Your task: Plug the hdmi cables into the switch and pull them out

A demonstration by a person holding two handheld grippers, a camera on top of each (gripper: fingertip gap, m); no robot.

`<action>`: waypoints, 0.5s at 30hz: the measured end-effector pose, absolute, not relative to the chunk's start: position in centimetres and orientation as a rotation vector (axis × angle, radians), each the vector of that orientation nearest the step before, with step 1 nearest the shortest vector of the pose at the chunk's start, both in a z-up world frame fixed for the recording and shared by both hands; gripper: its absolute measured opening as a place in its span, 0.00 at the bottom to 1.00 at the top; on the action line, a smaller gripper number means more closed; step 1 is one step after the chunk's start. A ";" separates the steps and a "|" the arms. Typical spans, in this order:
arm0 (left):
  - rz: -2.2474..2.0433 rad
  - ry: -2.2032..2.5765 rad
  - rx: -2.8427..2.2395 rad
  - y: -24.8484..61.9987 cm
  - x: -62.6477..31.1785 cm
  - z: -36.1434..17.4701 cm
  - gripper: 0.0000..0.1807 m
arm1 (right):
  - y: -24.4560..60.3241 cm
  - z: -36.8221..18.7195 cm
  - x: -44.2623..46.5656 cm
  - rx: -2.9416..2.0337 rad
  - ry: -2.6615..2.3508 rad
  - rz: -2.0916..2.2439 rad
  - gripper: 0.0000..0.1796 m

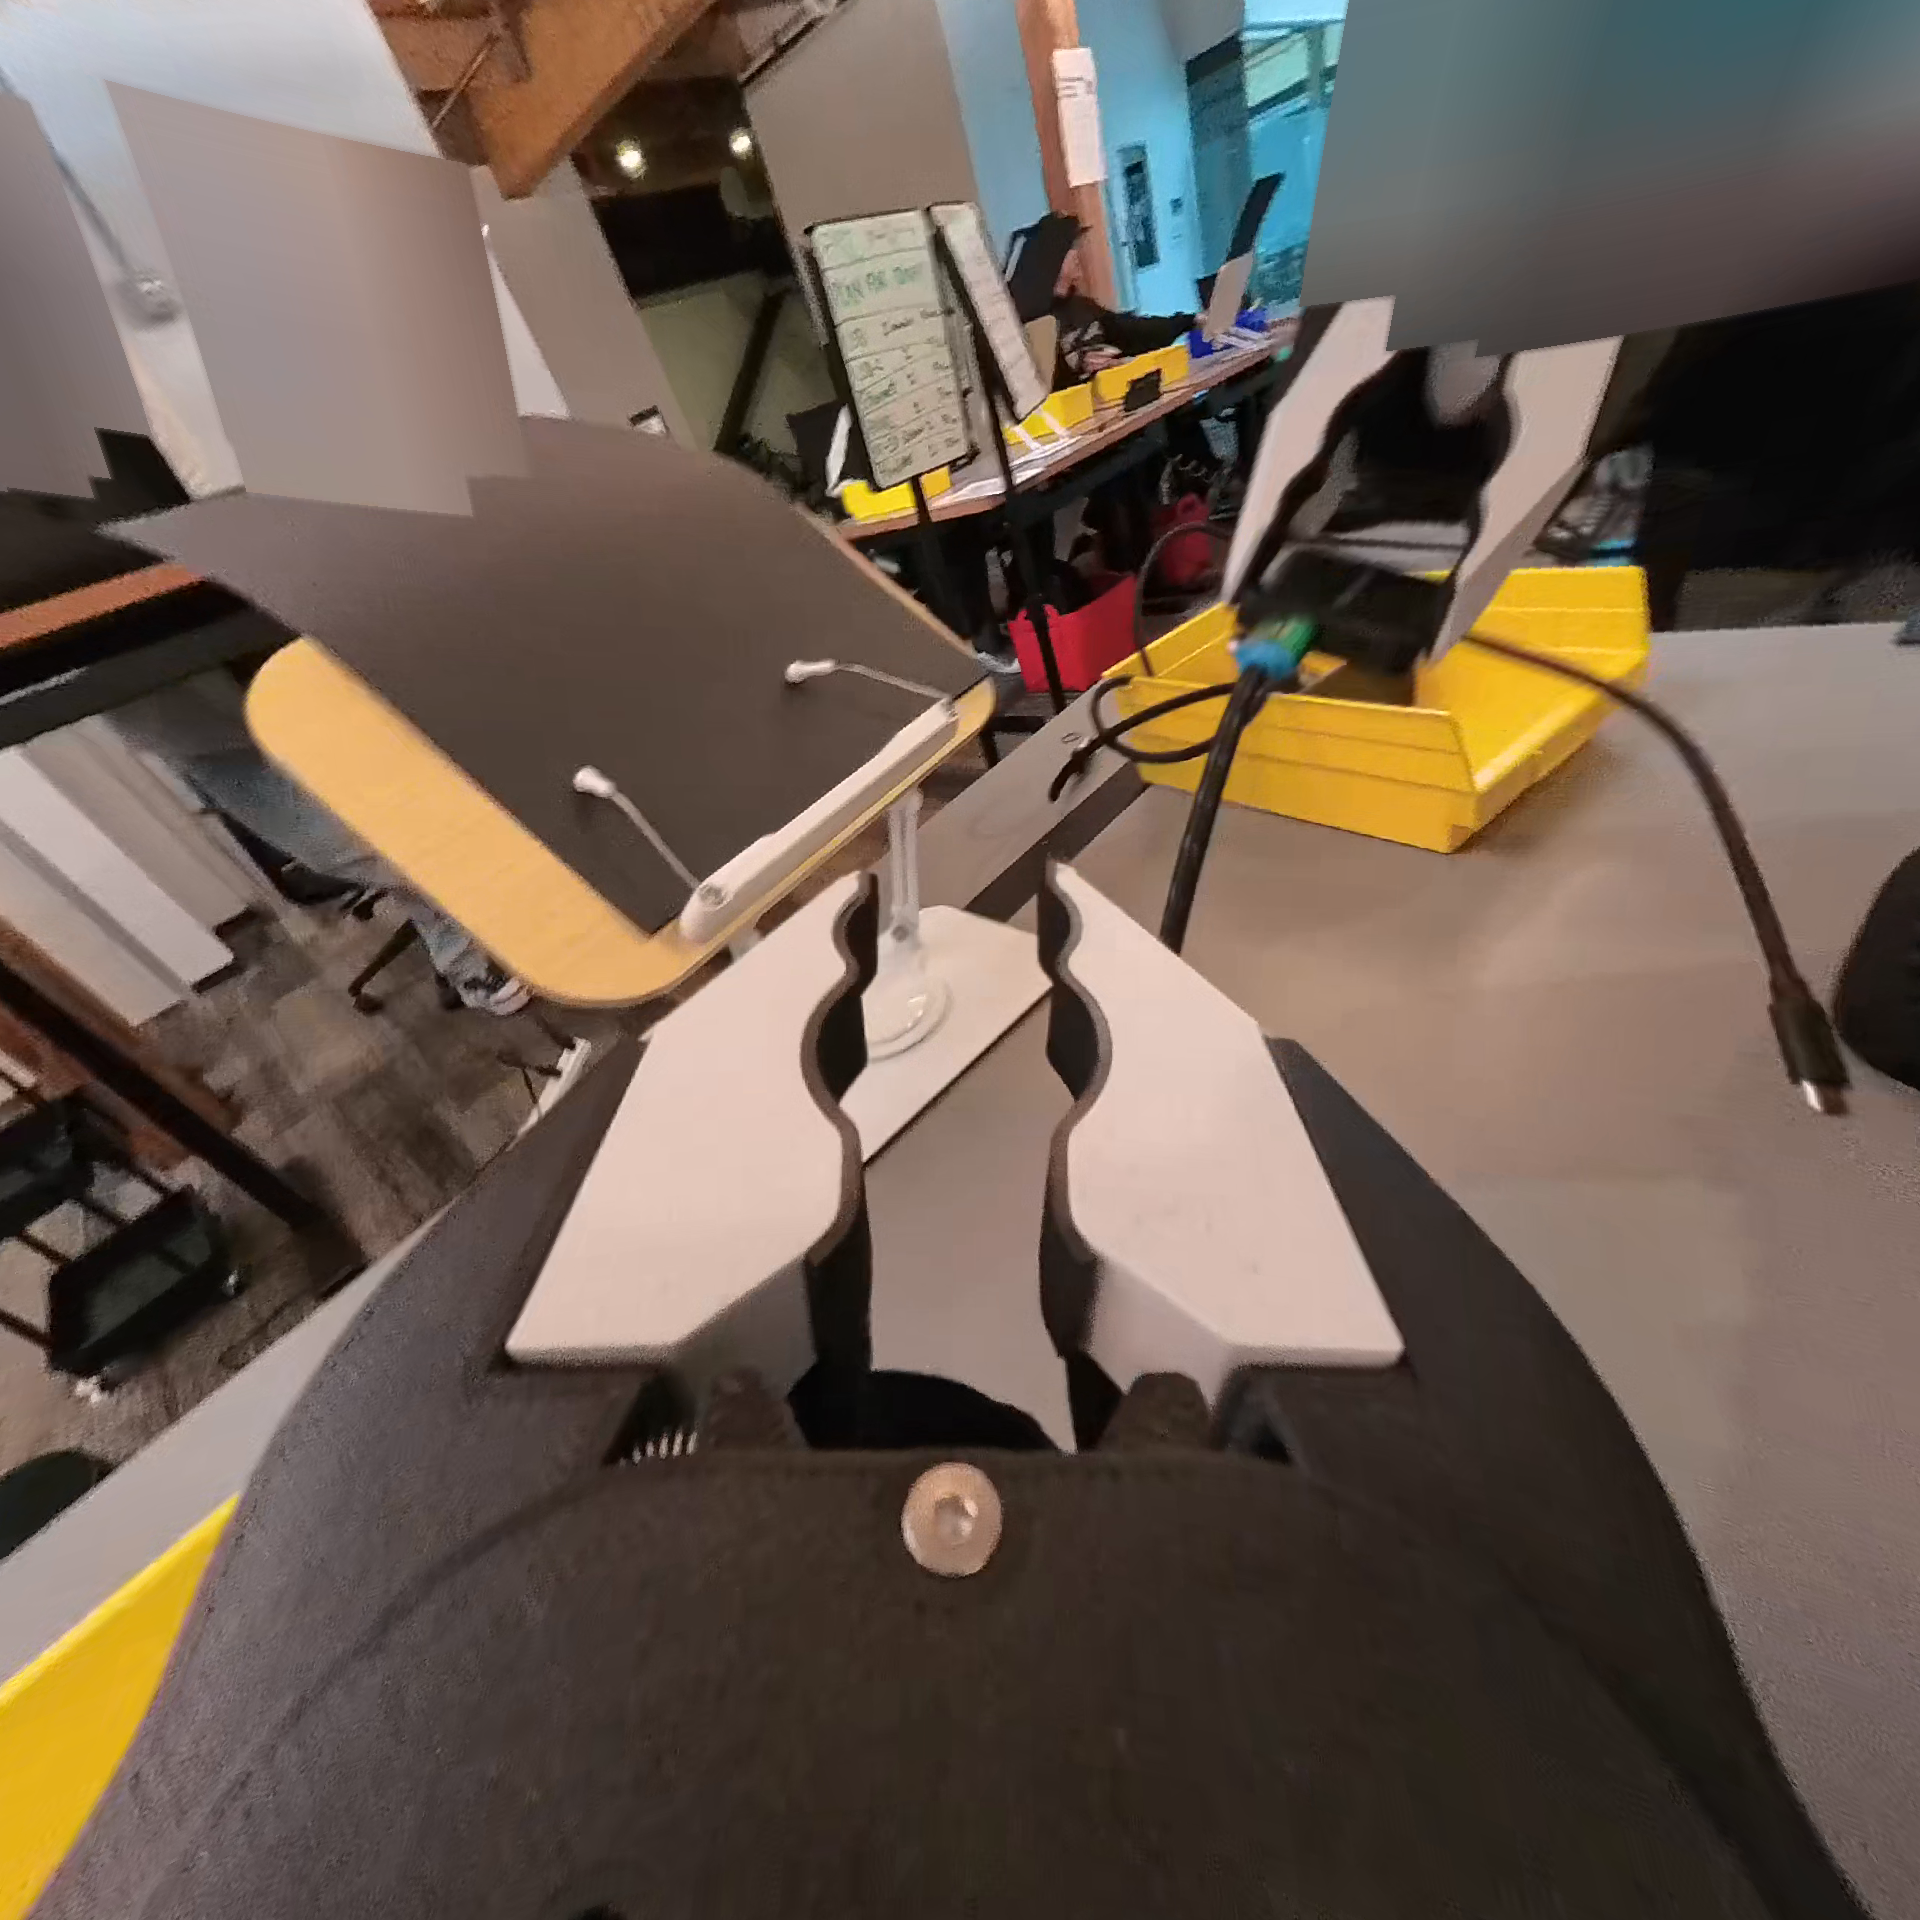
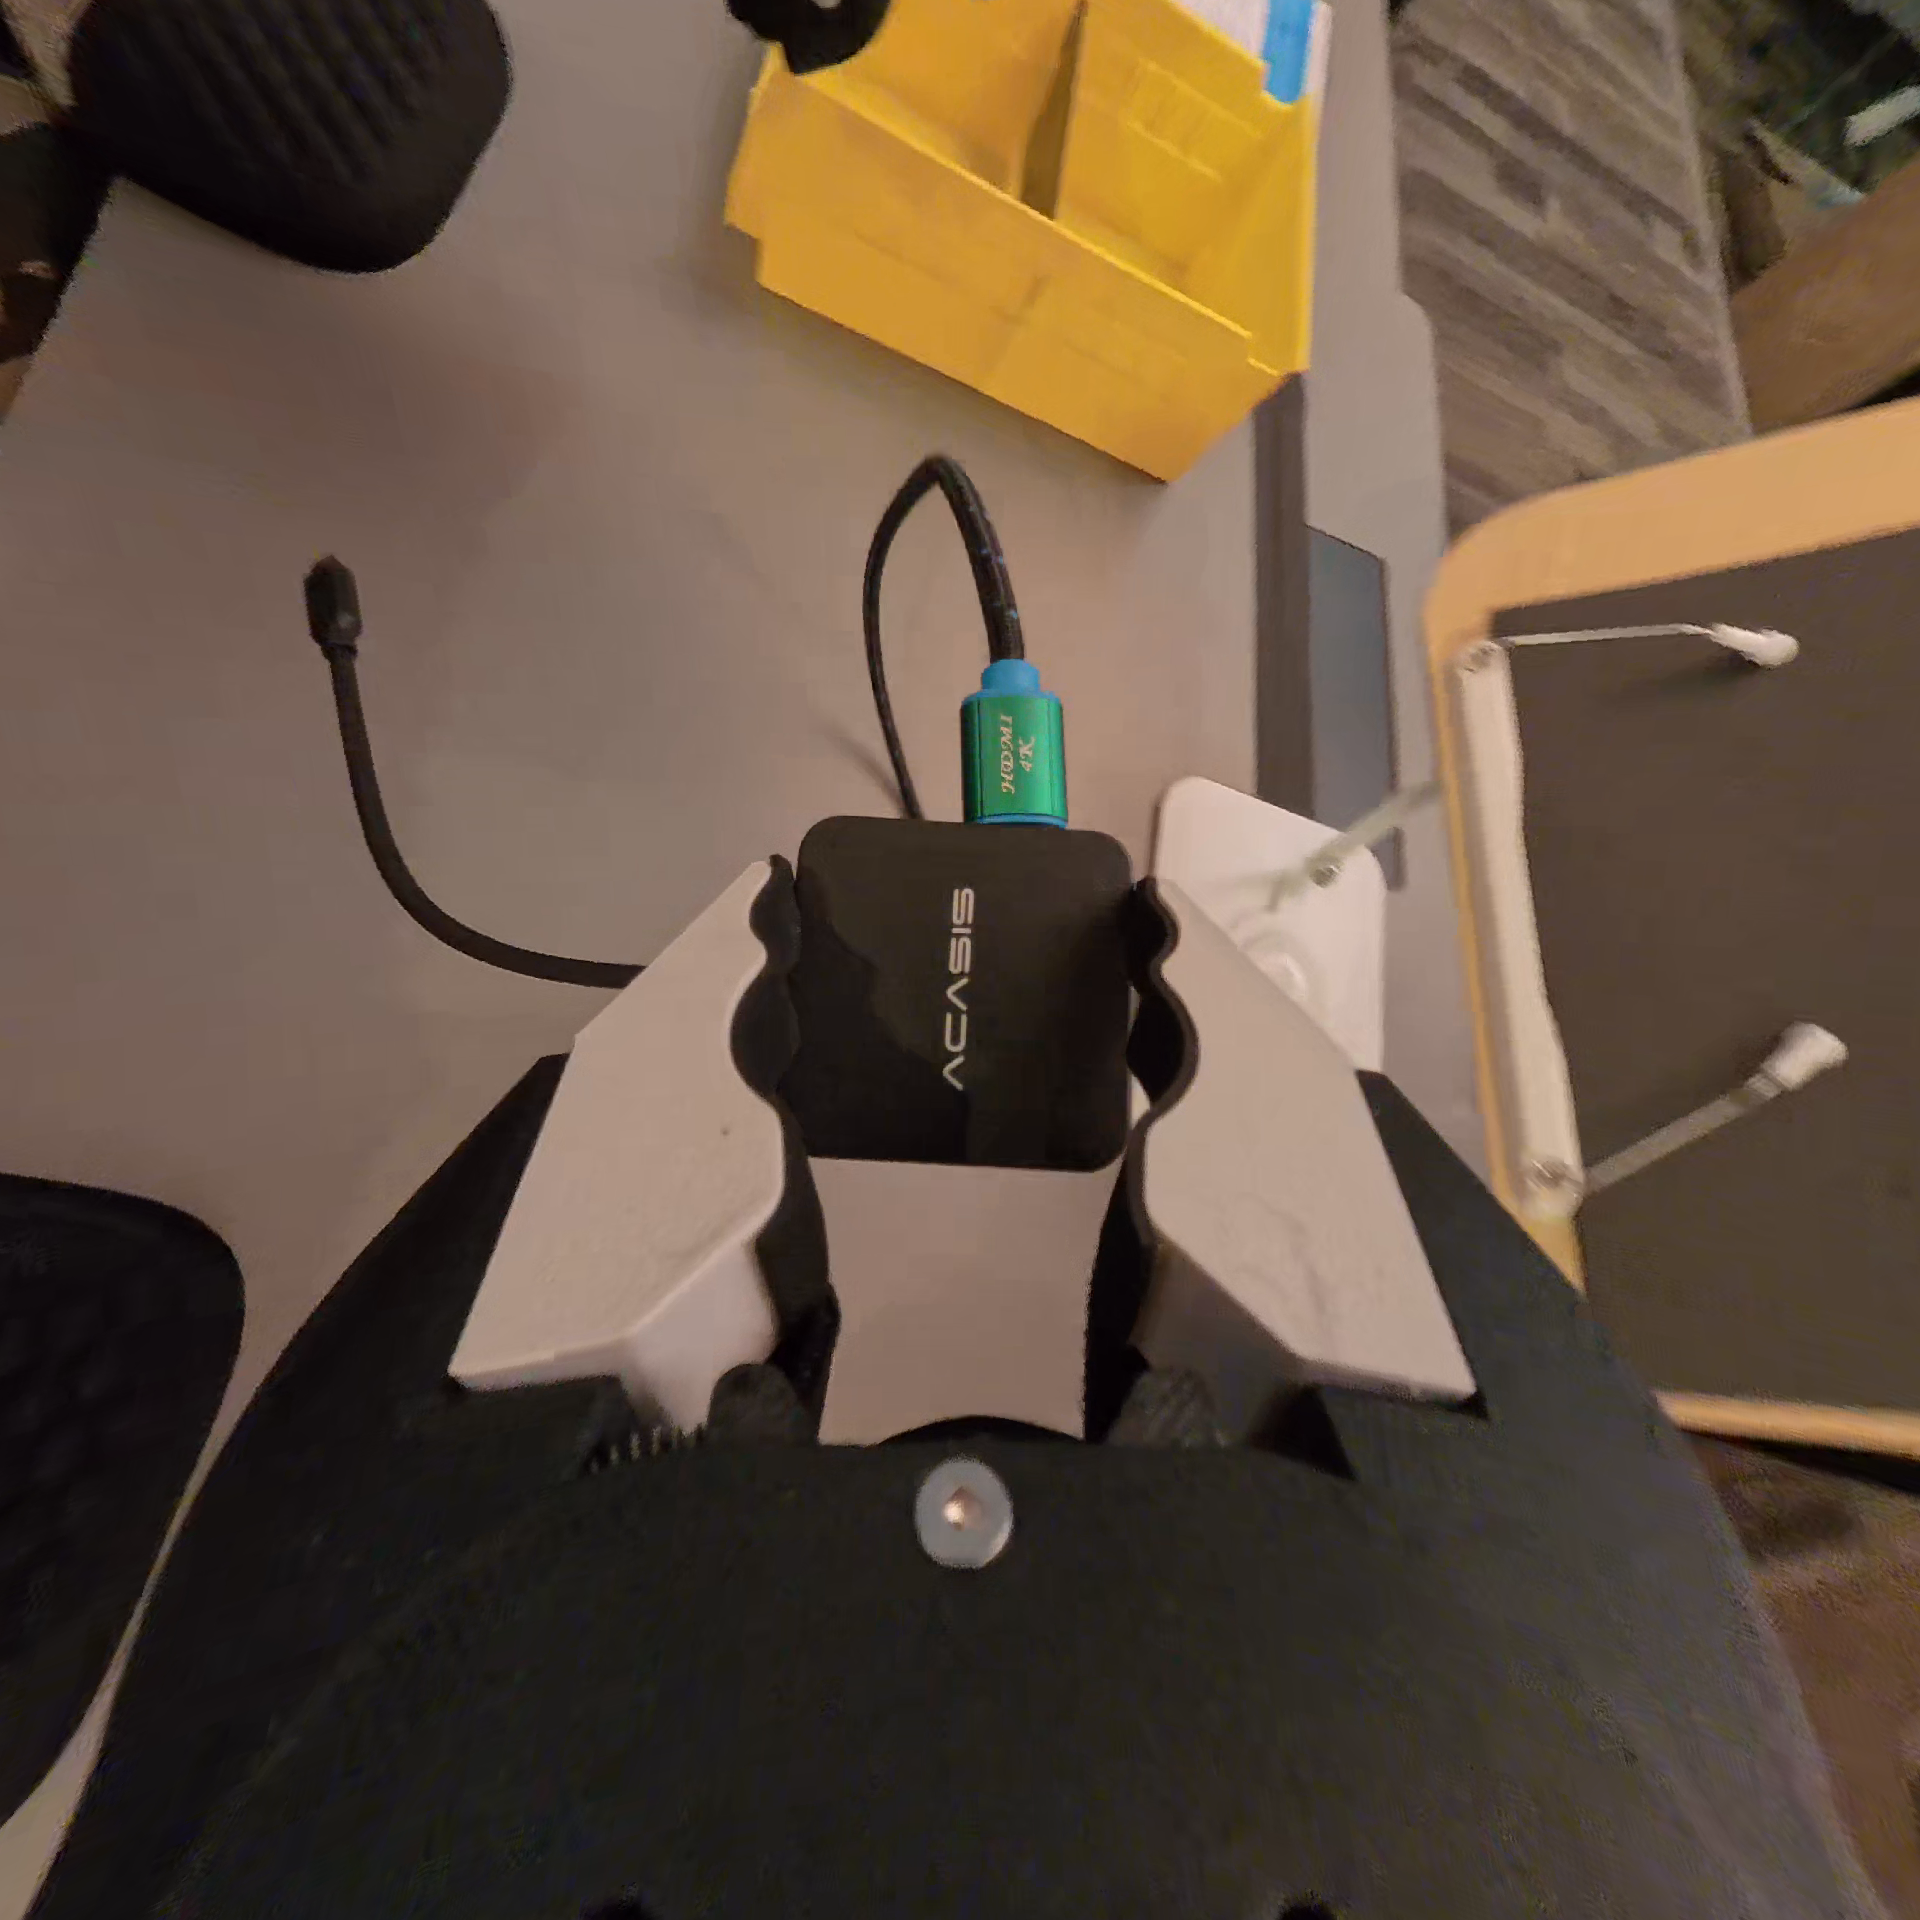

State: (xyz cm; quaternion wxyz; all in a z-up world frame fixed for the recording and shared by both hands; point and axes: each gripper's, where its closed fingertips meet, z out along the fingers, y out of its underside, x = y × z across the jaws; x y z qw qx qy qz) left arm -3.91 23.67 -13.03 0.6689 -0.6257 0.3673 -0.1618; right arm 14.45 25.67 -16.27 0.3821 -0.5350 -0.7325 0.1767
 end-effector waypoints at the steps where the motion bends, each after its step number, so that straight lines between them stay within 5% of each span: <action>1: -0.363 0.806 -1.435 24.1 -4.3 -13.5 0.16 | 26.2 -15.3 15.4 -1.374 -1.828 0.435 0.35; 15: -0.382 0.868 -1.743 26.8 -3.3 -27.8 0.15 | 33.6 -2.0 30.7 -1.490 -1.359 -0.007 0.35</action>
